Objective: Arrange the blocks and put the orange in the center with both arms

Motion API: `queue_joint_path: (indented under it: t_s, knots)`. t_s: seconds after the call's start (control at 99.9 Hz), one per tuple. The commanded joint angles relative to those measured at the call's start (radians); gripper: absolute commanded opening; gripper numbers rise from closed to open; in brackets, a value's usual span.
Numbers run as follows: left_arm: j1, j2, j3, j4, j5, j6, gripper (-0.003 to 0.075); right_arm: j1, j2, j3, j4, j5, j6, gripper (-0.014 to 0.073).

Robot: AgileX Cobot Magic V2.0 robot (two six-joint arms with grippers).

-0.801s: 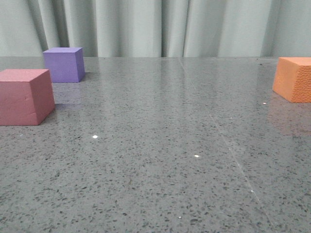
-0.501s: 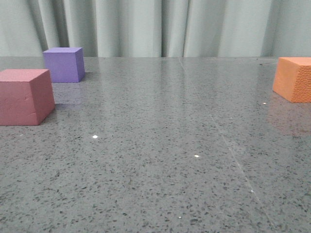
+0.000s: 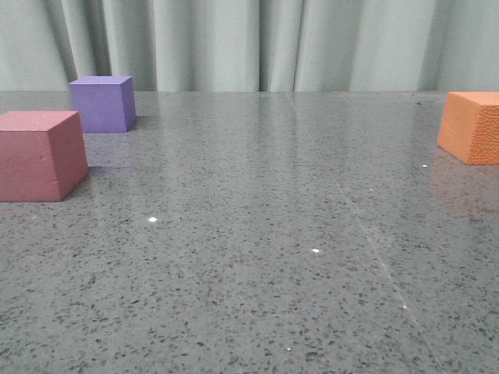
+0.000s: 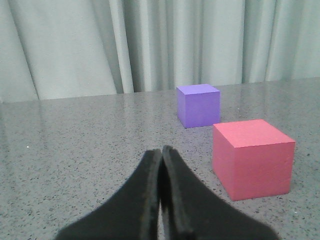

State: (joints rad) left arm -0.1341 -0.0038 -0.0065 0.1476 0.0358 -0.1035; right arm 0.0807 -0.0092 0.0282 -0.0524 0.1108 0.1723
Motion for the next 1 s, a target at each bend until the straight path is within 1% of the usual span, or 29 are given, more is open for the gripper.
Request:
queue_joint_path:
  t_s: [0.0, 0.06, 0.15, 0.31, 0.431, 0.531, 0.651, 0.791, 0.871, 0.991]
  knots:
    - [0.003, -0.032, 0.056, -0.007, -0.076, -0.009, -0.0019, -0.006, -0.01, -0.015, 0.003, -0.132, -0.011, -0.0067]
    - [0.003, -0.032, 0.056, -0.007, -0.076, -0.009, -0.0019, -0.006, -0.01, -0.022, 0.003, -0.144, -0.01, -0.0067]
    - [0.003, -0.032, 0.056, -0.007, -0.076, -0.009, -0.0019, -0.006, -0.009, -0.06, 0.003, -0.111, -0.01, -0.0067]
    - [0.003, -0.032, 0.056, -0.007, -0.076, -0.009, -0.0019, -0.006, 0.001, -0.174, 0.003, 0.024, -0.01, -0.0067]
    - [0.003, -0.032, 0.056, -0.007, -0.076, -0.009, -0.0019, -0.006, 0.04, -0.289, 0.003, 0.132, -0.01, -0.0067]
    - [0.003, -0.032, 0.056, -0.007, -0.076, -0.009, -0.0019, -0.006, 0.103, -0.39, 0.003, 0.258, -0.01, -0.0067]
    - [0.003, -0.032, 0.056, -0.007, -0.076, -0.009, -0.0019, -0.006, 0.205, -0.529, 0.003, 0.45, -0.01, -0.0067]
    - [0.003, -0.032, 0.056, -0.007, -0.076, -0.009, -0.0019, -0.006, 0.339, -0.664, 0.003, 0.616, -0.01, -0.0067]
    - [0.003, -0.032, 0.056, -0.007, -0.076, -0.009, -0.0019, -0.006, 0.414, -0.73, 0.003, 0.662, -0.01, -0.0067]
    - [0.003, -0.032, 0.056, -0.007, -0.076, -0.009, -0.0019, -0.006, 0.494, -0.77, 0.003, 0.656, -0.01, -0.0067]
